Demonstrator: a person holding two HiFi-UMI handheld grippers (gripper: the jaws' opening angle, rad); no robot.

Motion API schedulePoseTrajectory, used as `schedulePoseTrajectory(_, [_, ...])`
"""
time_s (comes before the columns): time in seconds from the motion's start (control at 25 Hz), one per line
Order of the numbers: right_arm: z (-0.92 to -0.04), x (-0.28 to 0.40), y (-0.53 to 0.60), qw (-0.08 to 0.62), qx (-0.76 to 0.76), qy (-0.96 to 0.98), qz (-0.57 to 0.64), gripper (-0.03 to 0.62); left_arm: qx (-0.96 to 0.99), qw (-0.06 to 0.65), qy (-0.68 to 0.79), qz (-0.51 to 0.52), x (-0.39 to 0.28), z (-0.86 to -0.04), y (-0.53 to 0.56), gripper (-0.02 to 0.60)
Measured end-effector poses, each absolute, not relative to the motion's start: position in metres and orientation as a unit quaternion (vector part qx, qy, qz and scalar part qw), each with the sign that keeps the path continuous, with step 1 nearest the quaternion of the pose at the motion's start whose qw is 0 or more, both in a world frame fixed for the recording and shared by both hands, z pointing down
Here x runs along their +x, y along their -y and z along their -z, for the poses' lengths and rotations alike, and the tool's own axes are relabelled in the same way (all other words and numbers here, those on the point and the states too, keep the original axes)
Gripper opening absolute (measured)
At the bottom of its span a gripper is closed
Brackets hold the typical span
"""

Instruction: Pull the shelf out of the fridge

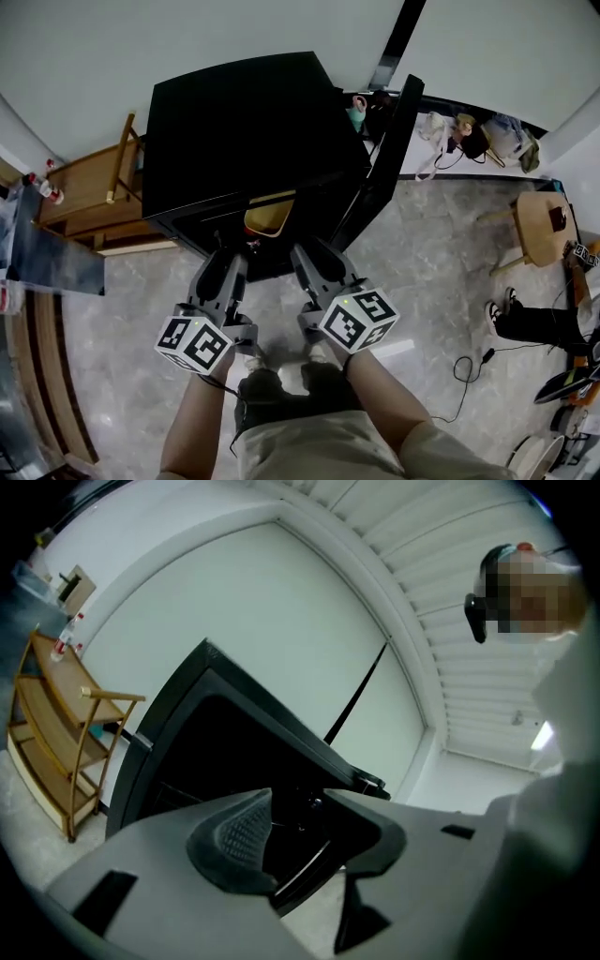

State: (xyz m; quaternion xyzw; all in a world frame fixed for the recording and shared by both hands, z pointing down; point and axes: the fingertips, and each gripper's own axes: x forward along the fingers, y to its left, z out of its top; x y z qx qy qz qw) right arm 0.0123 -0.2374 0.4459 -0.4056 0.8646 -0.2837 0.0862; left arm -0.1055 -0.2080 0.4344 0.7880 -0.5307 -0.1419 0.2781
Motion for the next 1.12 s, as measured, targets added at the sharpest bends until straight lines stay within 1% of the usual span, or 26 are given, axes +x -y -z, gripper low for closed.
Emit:
schedulePoseTrajectory(0.12, [-0.476, 0.014, 0.245, 0.098, -0.417, -0.85, 0.306, 0.086, 0.775, 0.314, 0.518, 0.179, -0.112, -0.462, 0.217, 0.16])
schedulePoseTrajectory(0.24, [-0.509, 0.02, 0.256, 0.101, -0.432, -0.836, 0.323, 0.089, 0.754, 0.362, 0.502, 0.218, -0.12, -0.498, 0.228, 0.161])
schedulePoseTrajectory(0.4, [-0.549, 0.021, 0.272, 0.108, -0.442, -0.821, 0.345, 0.101, 0.737, 0.397, 0.493, 0.236, -0.129, -0.547, 0.242, 0.173])
schedulePoseTrajectory(0.56, [-0.585, 0.02, 0.283, 0.115, -0.449, -0.809, 0.361, 0.104, 0.702, 0.448, 0.475, 0.284, -0.13, -0.586, 0.252, 0.219])
schedulePoseTrajectory(0.92, [-0.666, 0.016, 0.305, 0.139, -0.451, -0.769, 0.431, 0.121, 0.641, 0.504, 0.44, 0.375, -0.129, -0.653, 0.274, 0.255])
schedulePoseTrajectory(1.12, [-0.705, 0.012, 0.318, 0.15, -0.454, -0.747, 0.461, 0.126, 0.605, 0.526, 0.446, 0.398, -0.139, -0.697, 0.284, 0.256])
